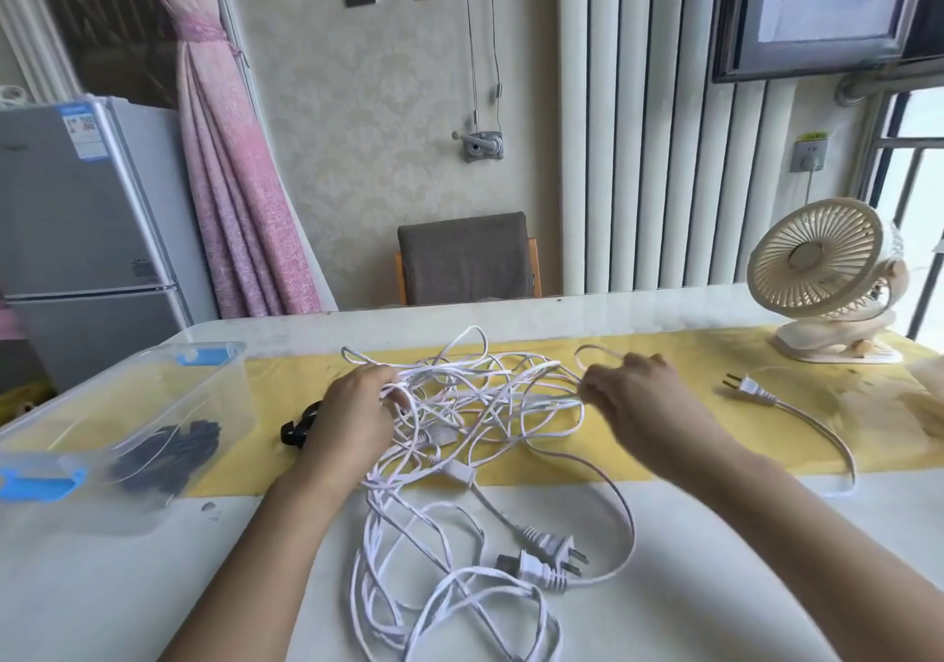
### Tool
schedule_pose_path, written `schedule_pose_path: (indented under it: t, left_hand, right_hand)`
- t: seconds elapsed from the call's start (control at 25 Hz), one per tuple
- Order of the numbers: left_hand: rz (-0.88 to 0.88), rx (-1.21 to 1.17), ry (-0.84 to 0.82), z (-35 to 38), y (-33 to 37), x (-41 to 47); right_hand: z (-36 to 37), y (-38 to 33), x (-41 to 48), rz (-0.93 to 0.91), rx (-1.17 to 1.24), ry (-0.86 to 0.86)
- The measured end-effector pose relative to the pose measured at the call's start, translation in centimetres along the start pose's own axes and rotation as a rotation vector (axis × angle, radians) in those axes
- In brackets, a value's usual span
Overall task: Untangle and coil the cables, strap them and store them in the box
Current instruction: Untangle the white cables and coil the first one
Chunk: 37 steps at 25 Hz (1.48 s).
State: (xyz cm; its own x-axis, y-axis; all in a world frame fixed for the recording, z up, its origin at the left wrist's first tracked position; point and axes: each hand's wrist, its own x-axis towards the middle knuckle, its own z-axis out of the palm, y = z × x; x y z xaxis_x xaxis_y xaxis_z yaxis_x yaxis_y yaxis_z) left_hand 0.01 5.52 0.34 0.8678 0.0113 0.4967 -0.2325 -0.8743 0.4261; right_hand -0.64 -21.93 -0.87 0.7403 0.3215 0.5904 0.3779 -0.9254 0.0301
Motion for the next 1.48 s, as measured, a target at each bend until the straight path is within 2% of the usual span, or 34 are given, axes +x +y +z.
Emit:
schedule_pose_path:
  t: [0.16, 0.24, 0.28, 0.4, 0.48, 0.6, 0.72, 0.8, 1.0, 1.16, 1.24, 1.28, 1.4, 1.48]
  left_hand:
    - [-0.166, 0.101, 0.100, -0.8, -2.1, 0.4]
    - [-0.234, 0.137, 0.091, -0.9, -2.2, 0.2]
    - [-0.260, 0.148, 0.091, -0.9, -2.1, 0.2]
    - [-0.298, 0.184, 0.092, -1.5, -0.8, 0.2]
    - [-0.299, 0.206, 0.084, -1.8, -0.1, 0.1]
    - [-0.261, 0.214, 0.021, -1.7, 0.8, -0.1]
    - [-0.181, 0.227, -0.046, -1.4, 2.0, -0.6]
    - [-0.146, 0.256, -0.047, -1.4, 2.9, -0.9]
    - [-0.089, 0.327, 0.042, -1.8, 5.1, -1.6]
    - [-0.112, 0.318, 0.135, -1.8, 6.1, -2.2]
    - [0.052, 0.128, 0.260, -0.8, 6.4, -2.4]
    - [0.179, 0.020, 0.260, -0.2, 6.7, -2.6]
    - [0.495, -0.218, -0.022, 2.5, 7.3, -3.4]
    - [0.510, -0.344, -0.196, 3.9, 7.1, -3.4]
  right_hand:
    - [-5.4, 6.1, -1.1, 0.590, -0.157, -0.046]
    - [-6.7, 7.2, -2.2, 0.743, -0.263, -0.233]
    - [-6.8, 7.1, -2.5, 0.762, -0.300, -0.296]
    - [-5.9, 5.8, -2.4, 0.626, -0.386, -0.364]
    - [-4.4, 4.8, -1.7, 0.513, -0.328, -0.343]
    - [-2.1, 2.1, -1.1, 0.327, 0.109, -0.210]
    - [0.2, -0.4, -1.2, 0.139, 0.344, -0.235]
    - [1.7, -0.7, -1.1, 0.107, 0.378, -0.217]
    - [2.0, -1.2, -0.4, 0.059, 0.428, 0.019]
    - [-0.3, -0.9, 0.0, 0.154, 0.500, 0.157]
    - [-2.1, -0.8, -0.2, 0.171, 0.588, 0.282]
    - [-3.1, -0.9, -0.3, 0.156, 0.630, 0.326]
    - [-5.5, -1.5, -0.2, 0.139, 0.800, 0.368]
    - [-6.6, -1.7, -0.2, 0.154, 1.053, 0.321]
